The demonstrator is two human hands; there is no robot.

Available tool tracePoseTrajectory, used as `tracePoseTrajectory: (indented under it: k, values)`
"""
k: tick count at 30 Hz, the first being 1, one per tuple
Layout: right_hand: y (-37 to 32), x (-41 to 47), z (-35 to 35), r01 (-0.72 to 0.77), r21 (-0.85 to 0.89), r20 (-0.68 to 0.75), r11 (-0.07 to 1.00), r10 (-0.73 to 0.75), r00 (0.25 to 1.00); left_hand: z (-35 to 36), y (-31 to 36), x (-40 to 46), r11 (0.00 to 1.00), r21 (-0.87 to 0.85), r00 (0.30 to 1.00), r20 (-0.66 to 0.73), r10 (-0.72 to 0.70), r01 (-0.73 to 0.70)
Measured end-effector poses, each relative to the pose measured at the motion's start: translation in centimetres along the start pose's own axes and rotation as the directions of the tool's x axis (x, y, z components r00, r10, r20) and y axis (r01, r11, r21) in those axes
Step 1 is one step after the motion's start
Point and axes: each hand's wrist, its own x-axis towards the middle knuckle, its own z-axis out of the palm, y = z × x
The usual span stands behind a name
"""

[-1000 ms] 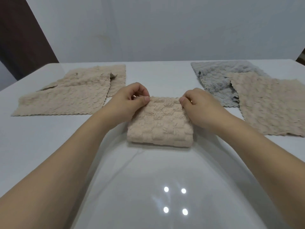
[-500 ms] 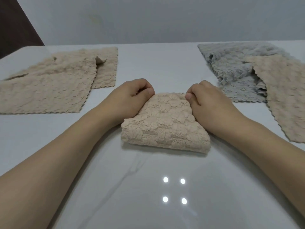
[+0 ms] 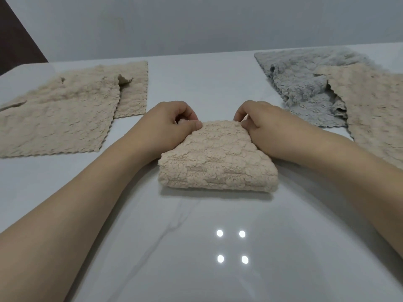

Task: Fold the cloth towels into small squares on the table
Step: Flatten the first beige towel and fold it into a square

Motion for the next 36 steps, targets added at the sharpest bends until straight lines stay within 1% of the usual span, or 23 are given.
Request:
tracePoseTrajectory:
  k: [3, 5, 6, 9, 11, 13, 14, 16, 18, 20, 22, 24, 25, 26, 29, 31, 36]
  values:
    - [0.0, 0.6, -0.5, -0.013, -0.036, 0.042, 0.999, 0.014, 0.999, 0.3, 0.4, -0.2, 1.0, -0.015, 1.0, -0.009, 0.002, -0.003]
    - [-0.1, 0.9, -1.3, -0.021, -0.095, 0.015, 0.995, 0.022, 1.0, 0.7, 0.7, -0.4, 1.0, -0.009, 1.0, -0.013, 0.022, -0.022]
    - [-0.1, 0.9, -1.6, -0.032, -0.089, -0.015, 0.995, 0.03, 0.999, 0.9, 0.8, -0.5, 0.999, -0.005, 0.999, -0.014, 0.033, -0.033]
    - [-0.5, 1.0, -1.6, -0.069, -0.001, -0.096, 0.998, 0.068, 0.993, 1.2, 1.0, -0.6, 0.998, -0.01, 0.998, -0.015, 0.061, -0.061]
    - [-0.9, 0.9, -0.6, -0.024, -0.086, -0.11, 0.996, 0.015, 0.994, 1.2, 1.0, -0.7, 0.996, -0.004, 0.996, -0.019, 0.084, -0.084]
    - [-1.2, 0.7, 0.8, 0.047, -0.251, -0.138, 0.967, -0.084, 0.987, 1.1, 1.0, -0.6, 0.995, 0.0, 0.995, -0.021, 0.098, -0.098]
    - [-1.4, 0.5, 1.3, 0.07, -0.306, -0.156, 0.95, -0.123, 0.98, 1.0, 0.9, -0.5, 0.995, -0.004, 0.995, -0.019, 0.099, -0.099]
    - [-1.4, 0.4, 1.7, 0.093, -0.337, -0.174, 0.937, -0.159, 0.972, 1.0, 0.9, -0.5, 0.996, -0.038, 0.996, -0.022, 0.082, -0.083]
    - [-1.3, 0.3, 1.4, 0.092, -0.301, -0.151, 0.949, -0.142, 0.978, 1.0, 1.1, -0.4, 0.994, -0.104, 0.999, -0.03, 0.021, -0.024]
    - [-1.2, 0.4, 1.1, 0.088, -0.268, -0.11, 0.959, -0.121, 0.987, 0.7, 1.5, -0.4, 0.974, -0.212, 0.996, -0.016, -0.083, 0.077]
    - [-0.8, 0.6, 1.1, 0.095, -0.271, -0.094, 0.958, -0.125, 0.988, 0.2, 2.1, -0.5, 0.9, -0.391, 0.981, 0.06, -0.184, 0.192]
    - [-0.3, 0.8, 1.3, 0.107, -0.249, -0.128, 0.963, -0.143, 0.981, -0.3, 2.7, -0.6, 0.81, -0.515, 0.959, 0.178, -0.219, 0.28]
    - [0.0, 0.9, 1.3, 0.112, -0.228, -0.157, 0.967, -0.15, 0.976, -0.4, 3.0, -0.7, 0.79, -0.529, 0.949, 0.221, -0.225, 0.31]
    - [0.3, 1.0, 1.2, 0.114, -0.202, -0.191, 0.973, -0.153, 0.97, -0.4, 3.1, -0.7, 0.792, -0.517, 0.943, 0.243, -0.227, 0.324]
    - [1.0, 1.2, 1.0, 0.098, -0.118, -0.275, 0.988, -0.128, 0.953, -0.4, 3.2, -0.7, 0.873, -0.411, 0.956, 0.235, -0.176, 0.262]
    - [1.2, 1.2, 1.0, 0.072, -0.092, -0.294, 0.993, -0.096, 0.951, -0.5, 3.2, -0.7, 0.897, -0.379, 0.962, 0.231, -0.145, 0.226]
    - [1.3, 1.4, 1.0, -0.011, -0.033, -0.326, 0.999, 0.0, 0.945, -0.6, 3.3, -0.9, 0.92, -0.326, 0.956, 0.263, -0.13, 0.215]
